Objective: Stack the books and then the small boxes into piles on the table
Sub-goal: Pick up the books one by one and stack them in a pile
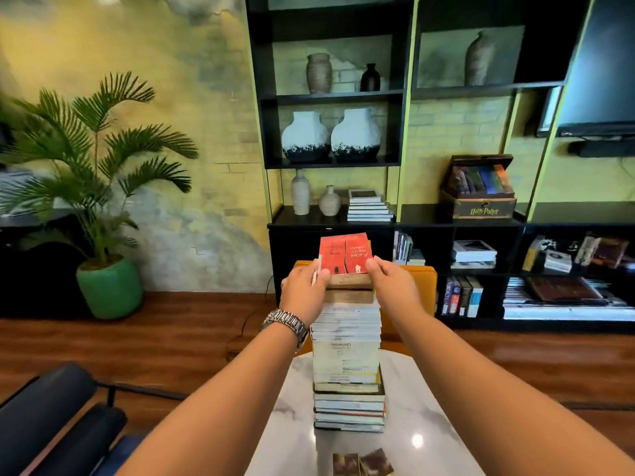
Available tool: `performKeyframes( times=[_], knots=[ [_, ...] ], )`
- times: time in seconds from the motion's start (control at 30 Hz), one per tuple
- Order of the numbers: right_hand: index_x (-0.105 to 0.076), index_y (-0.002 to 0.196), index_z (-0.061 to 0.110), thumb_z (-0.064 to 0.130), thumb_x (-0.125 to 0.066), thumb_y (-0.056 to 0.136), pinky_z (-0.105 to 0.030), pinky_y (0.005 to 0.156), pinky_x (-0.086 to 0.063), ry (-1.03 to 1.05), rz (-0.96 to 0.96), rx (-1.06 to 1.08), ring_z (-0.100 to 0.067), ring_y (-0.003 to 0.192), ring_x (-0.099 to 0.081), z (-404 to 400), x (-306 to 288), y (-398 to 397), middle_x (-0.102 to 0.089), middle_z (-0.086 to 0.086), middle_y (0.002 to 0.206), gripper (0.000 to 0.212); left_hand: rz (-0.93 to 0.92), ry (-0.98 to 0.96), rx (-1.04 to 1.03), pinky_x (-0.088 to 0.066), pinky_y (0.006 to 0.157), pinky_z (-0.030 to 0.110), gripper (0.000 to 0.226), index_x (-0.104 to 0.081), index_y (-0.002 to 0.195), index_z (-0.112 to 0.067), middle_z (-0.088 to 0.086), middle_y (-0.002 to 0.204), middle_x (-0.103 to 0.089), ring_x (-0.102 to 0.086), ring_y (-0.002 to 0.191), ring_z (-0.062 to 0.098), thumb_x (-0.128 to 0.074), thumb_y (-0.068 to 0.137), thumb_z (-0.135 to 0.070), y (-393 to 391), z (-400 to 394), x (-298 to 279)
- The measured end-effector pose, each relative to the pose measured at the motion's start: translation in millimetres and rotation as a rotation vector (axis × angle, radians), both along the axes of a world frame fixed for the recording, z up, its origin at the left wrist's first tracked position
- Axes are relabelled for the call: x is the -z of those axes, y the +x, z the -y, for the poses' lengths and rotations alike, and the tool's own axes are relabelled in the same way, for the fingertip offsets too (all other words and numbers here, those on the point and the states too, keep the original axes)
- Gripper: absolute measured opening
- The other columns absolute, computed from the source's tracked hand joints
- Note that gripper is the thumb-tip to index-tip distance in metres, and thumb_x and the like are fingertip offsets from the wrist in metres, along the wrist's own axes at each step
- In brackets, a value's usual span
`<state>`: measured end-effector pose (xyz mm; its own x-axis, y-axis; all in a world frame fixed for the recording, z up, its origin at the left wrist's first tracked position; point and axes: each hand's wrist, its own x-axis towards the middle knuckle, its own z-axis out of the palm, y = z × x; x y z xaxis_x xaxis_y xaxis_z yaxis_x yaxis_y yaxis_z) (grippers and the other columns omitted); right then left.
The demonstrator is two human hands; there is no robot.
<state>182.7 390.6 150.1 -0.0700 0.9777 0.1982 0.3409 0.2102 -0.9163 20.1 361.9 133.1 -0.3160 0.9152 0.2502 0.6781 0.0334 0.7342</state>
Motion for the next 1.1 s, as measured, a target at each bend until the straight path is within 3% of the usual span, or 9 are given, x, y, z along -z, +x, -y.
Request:
performKeyframes(
  times=[0.07,0.17,0.23,0.33,0.43,0.53,0.77,1.0,1.1],
  knots=[
    [-0.045,0.141,0.032,0.045,-0.047,0.097,-0.036,0.094,-0.049,0.011,-0.019,-0.019,-0.009,0.109,-0.055,-0.4,5.8,-2.8,-0.06,0.013,0.128,0.045,0.062,0.014,0.024,-0.047,0.096,0.046,0.044,-0.057,0.118,-0.043,-0.001,0.114,-0.064,-0.058,0.106,0.022,-0.033,0.085,-0.06,-6.6,-11.8,13.0],
    [-0.034,0.144,0.042,0.038,-0.055,0.095,-0.033,0.092,-0.051,0.069,-0.065,-0.098,-0.005,0.112,-0.054,1.8,13.9,-1.7,-0.054,0.026,0.119,0.054,0.143,0.058,0.035,-0.048,0.099,0.04,0.052,-0.052,0.132,-0.037,-0.012,0.13,-0.058,-0.056,0.116,0.009,-0.043,0.085,-0.059,-7.2,-4.8,6.4],
    [-0.041,0.141,0.042,0.031,-0.059,0.094,-0.031,0.091,-0.053,0.082,-0.024,-0.121,-0.007,0.113,-0.056,0.5,19.3,-1.6,-0.056,0.019,0.128,0.052,0.215,0.104,0.031,-0.046,0.097,0.031,0.045,-0.053,0.133,-0.033,-0.016,0.128,-0.057,-0.054,0.114,0.004,-0.052,0.09,-0.046,-6.9,0.6,1.0],
    [-0.053,0.133,0.039,0.026,-0.06,0.094,-0.033,0.093,-0.054,0.08,-0.009,-0.066,-0.011,0.114,-0.058,-5.7,22.7,-1.9,-0.057,0.008,0.135,0.042,0.289,0.143,0.011,-0.047,0.079,0.02,0.037,-0.058,0.128,-0.032,-0.016,0.11,-0.064,-0.059,0.093,0.001,-0.059,0.091,-0.036,-8.1,-1.2,1.4],
    [-0.057,0.131,0.036,0.026,-0.062,0.093,-0.025,0.086,-0.054,0.073,-0.037,-0.043,-0.009,0.106,-0.059,-10.5,23.2,-1.9,-0.061,0.008,0.129,0.04,0.319,0.161,-0.007,-0.051,0.081,0.022,0.037,-0.062,0.125,-0.029,-0.013,0.109,-0.068,-0.061,0.091,0.002,-0.063,0.088,-0.033,-8.3,-2.3,0.9],
    [-0.058,0.129,0.035,0.025,-0.064,0.092,-0.016,0.077,-0.05,0.069,-0.076,-0.036,-0.006,0.101,-0.06,-13.3,24.7,-1.8,-0.063,0.009,0.125,0.039,0.282,0.161,-0.037,-0.053,0.088,0.031,0.037,-0.064,0.122,-0.029,-0.007,0.113,-0.07,-0.062,0.095,0.007,-0.065,0.086,-0.036,-8.9,-4.3,0.0],
    [-0.061,0.127,0.028,0.025,-0.065,0.09,-0.023,0.089,-0.05,0.144,-0.079,0.011,-0.008,0.11,-0.058,-9.0,29.8,-2.1,-0.062,0.01,0.124,0.037,0.147,0.116,-0.059,-0.046,0.077,0.025,0.039,-0.061,0.126,-0.029,-0.005,0.113,-0.068,-0.061,0.098,0.011,-0.061,0.088,-0.041,-9.6,-9.9,-0.6],
    [-0.061,0.127,0.026,0.025,-0.063,0.092,-0.013,0.086,-0.04,0.197,0.016,0.023,-0.009,0.115,-0.055,-8.7,27.2,0.5,-0.06,0.009,0.127,0.036,0.1,0.113,-0.076,-0.046,0.08,0.027,0.042,-0.059,0.128,-0.029,-0.003,0.112,-0.063,-0.06,0.102,0.015,-0.057,0.089,-0.045,-10.5,-18.7,6.3],
    [-0.053,0.135,0.03,0.028,-0.061,0.093,-0.022,0.092,-0.047,0.186,0.002,-0.017,-0.011,0.121,-0.053,-8.0,30.1,2.9,-0.057,0.009,0.132,0.042,0.083,0.115,-0.095,-0.047,0.086,0.03,0.048,-0.051,0.136,-0.027,-0.002,0.121,-0.054,-0.056,0.106,0.014,-0.056,0.091,-0.044,-3.8,-14.1,4.8]
  ],
)
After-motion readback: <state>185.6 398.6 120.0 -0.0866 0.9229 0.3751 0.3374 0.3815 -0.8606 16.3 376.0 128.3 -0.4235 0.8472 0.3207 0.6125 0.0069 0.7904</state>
